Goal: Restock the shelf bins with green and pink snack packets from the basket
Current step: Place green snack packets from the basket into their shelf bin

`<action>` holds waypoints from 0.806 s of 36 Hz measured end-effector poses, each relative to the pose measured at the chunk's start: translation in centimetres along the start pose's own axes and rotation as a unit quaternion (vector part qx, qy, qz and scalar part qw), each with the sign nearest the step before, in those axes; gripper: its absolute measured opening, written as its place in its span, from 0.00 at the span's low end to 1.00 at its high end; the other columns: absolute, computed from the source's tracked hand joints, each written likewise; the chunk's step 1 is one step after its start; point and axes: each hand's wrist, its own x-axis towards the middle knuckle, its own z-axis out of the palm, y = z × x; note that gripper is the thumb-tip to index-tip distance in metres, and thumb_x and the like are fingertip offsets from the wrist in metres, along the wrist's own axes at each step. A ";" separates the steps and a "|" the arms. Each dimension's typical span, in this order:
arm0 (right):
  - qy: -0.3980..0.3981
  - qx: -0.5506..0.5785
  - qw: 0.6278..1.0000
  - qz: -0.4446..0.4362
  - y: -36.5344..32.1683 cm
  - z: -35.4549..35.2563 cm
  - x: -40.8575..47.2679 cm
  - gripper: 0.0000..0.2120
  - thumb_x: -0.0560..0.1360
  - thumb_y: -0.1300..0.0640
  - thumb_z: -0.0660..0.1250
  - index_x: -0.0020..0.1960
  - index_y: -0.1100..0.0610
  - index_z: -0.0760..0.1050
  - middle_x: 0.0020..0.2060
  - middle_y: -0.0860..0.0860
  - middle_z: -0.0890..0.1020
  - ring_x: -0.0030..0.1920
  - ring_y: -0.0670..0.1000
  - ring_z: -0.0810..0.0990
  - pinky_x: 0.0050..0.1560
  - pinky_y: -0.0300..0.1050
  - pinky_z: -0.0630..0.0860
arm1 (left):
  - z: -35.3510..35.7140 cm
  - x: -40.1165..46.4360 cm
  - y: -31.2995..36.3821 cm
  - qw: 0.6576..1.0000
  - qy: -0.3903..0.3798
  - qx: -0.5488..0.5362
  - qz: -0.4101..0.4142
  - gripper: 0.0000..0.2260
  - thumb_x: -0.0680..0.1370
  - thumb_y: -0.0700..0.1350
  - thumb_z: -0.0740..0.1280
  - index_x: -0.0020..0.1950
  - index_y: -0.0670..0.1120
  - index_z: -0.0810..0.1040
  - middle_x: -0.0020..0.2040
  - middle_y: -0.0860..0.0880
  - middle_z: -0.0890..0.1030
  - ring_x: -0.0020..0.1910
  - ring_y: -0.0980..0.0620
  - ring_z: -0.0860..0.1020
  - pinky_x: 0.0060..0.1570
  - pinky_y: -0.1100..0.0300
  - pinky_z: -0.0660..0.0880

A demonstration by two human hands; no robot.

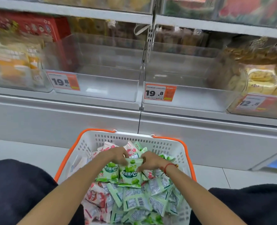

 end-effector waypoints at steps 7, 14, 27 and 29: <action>0.019 0.163 0.986 -0.030 -0.5 -8.5 -3.2 0.10 0.72 0.57 0.73 0.45 0.57 0.71 0.42 0.54 0.83 0.39 0.47 0.83 0.44 0.41 0.80 | -6.6 -1.8 1.4 0.980 0.083 -0.143 0.108 0.10 0.78 0.48 0.67 0.54 0.43 0.80 0.49 0.45 0.81 0.44 0.54 0.76 0.41 0.65 0.70; 0.109 0.264 0.953 -0.100 -2.7 -15.5 -9.0 0.16 0.72 0.51 0.72 0.58 0.55 0.78 0.52 0.51 0.84 0.51 0.49 0.82 0.55 0.44 0.78 | -12.3 -5.6 5.2 0.891 0.244 -0.306 0.231 0.03 0.78 0.42 0.67 0.46 0.45 0.79 0.40 0.52 0.81 0.36 0.63 0.79 0.36 0.71 0.73; 0.338 0.287 0.886 -0.134 -3.0 -24.5 -11.1 0.10 0.72 0.52 0.72 0.49 0.58 0.81 0.40 0.48 0.83 0.37 0.44 0.75 0.29 0.29 0.68 | -21.4 -4.4 10.0 0.812 0.449 -0.274 0.254 0.11 0.79 0.54 0.63 0.59 0.53 0.76 0.56 0.56 0.79 0.56 0.59 0.76 0.55 0.66 0.71; 0.356 0.310 0.874 -0.110 -2.5 -26.4 -10.6 0.08 0.72 0.52 0.72 0.47 0.55 0.81 0.41 0.48 0.83 0.37 0.44 0.75 0.31 0.31 0.71 | -22.7 -3.2 9.5 0.828 0.477 -0.215 0.203 0.17 0.80 0.55 0.61 0.67 0.52 0.72 0.65 0.53 0.73 0.63 0.55 0.71 0.62 0.58 0.69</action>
